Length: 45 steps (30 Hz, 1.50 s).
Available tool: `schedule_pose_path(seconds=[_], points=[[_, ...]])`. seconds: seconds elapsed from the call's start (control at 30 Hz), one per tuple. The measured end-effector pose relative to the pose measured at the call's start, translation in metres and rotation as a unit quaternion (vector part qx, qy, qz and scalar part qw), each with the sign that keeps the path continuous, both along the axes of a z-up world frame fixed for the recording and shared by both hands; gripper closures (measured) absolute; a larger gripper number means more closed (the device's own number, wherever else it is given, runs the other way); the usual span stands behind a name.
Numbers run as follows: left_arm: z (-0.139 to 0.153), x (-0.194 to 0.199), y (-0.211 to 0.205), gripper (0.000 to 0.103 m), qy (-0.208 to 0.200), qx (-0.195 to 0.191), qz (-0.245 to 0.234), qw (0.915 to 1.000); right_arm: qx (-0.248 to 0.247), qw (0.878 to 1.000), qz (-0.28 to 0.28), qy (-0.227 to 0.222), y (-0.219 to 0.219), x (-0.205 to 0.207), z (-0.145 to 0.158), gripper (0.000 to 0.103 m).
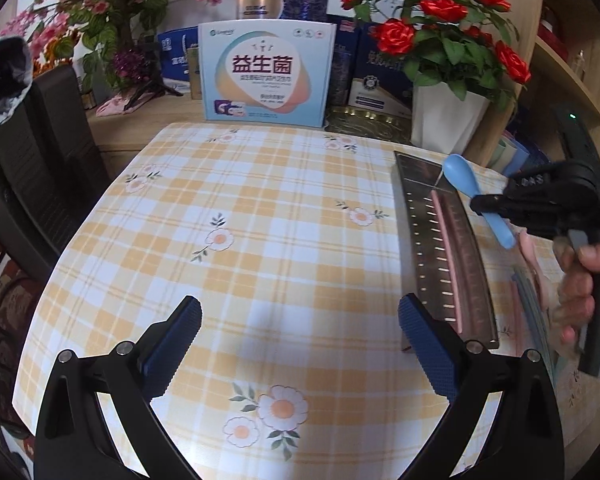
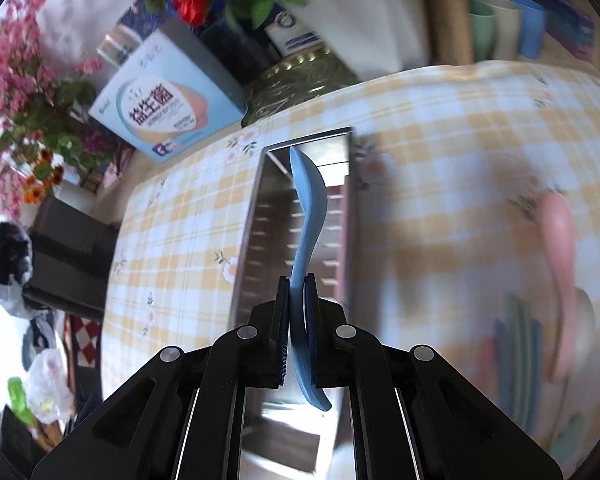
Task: Organize utensils
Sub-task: 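Carry the blue spoon into the steel tray with the right tool and release, then close the left tool on the second pink chopstick while the right tool moves to the teal spoon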
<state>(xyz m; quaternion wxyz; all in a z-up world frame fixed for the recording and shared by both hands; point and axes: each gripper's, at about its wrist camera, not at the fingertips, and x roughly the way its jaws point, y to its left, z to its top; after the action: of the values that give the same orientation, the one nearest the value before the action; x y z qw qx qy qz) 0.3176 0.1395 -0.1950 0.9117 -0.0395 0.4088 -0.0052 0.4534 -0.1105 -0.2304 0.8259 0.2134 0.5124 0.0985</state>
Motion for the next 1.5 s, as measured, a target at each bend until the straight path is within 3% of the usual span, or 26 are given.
schedule_pose_path(seconds=[0.13, 0.33, 0.63, 0.7, 0.77, 0.93, 1.0, 1.07, 1.17, 1.33, 1.5], points=[[-0.003, -0.001, 0.018, 0.007, 0.004, -0.001, 0.02, 0.9998, -0.024, 0.999, 0.007, 0.029, 0.019, 0.023, -0.018, 0.096], [-0.006, -0.001, 0.032, 0.007, 0.009, -0.005, 0.041, 0.9991, -0.022, 0.998, 0.001, 0.052, 0.027, 0.044, -0.037, 0.096], [0.004, -0.003, 0.013, 0.007, -0.006, -0.013, 0.021, 0.9997, 0.013, 0.998, 0.012, 0.055, 0.033, 0.052, -0.045, 0.093], [0.008, -0.004, 0.008, 0.007, -0.01, -0.015, 0.015, 0.9997, 0.006, 0.999, 0.019, 0.046, 0.033, 0.048, -0.039, 0.093], [0.013, -0.005, 0.001, 0.007, -0.015, -0.017, 0.008, 0.9997, -0.009, 0.999, 0.036, 0.027, 0.034, 0.043, -0.029, 0.086], [0.024, -0.011, -0.016, 0.007, -0.025, -0.017, -0.007, 0.9995, -0.062, 0.994, 0.081, -0.049, 0.027, 0.02, 0.002, 0.083], [0.028, -0.015, -0.026, 0.007, -0.031, -0.016, -0.018, 0.9992, -0.07, 0.988, 0.108, -0.085, 0.019, 0.005, 0.014, 0.075], [0.031, -0.019, -0.037, 0.007, -0.035, -0.014, -0.028, 0.9989, -0.082, 0.981, 0.127, -0.118, 0.008, -0.014, 0.024, 0.049], [0.034, -0.024, -0.053, 0.008, -0.034, -0.018, -0.042, 0.9984, -0.096, 0.972, 0.139, -0.162, -0.018, -0.048, 0.034, 0.049], [0.032, -0.031, -0.085, 0.016, -0.027, -0.022, -0.072, 0.9968, -0.111, 0.969, 0.098, -0.197, -0.073, -0.098, 0.036, 0.049], [0.023, -0.04, -0.114, 0.024, -0.014, -0.016, -0.1, 0.9947, -0.109, 0.974, 0.023, -0.197, -0.138, -0.14, 0.011, 0.049]])
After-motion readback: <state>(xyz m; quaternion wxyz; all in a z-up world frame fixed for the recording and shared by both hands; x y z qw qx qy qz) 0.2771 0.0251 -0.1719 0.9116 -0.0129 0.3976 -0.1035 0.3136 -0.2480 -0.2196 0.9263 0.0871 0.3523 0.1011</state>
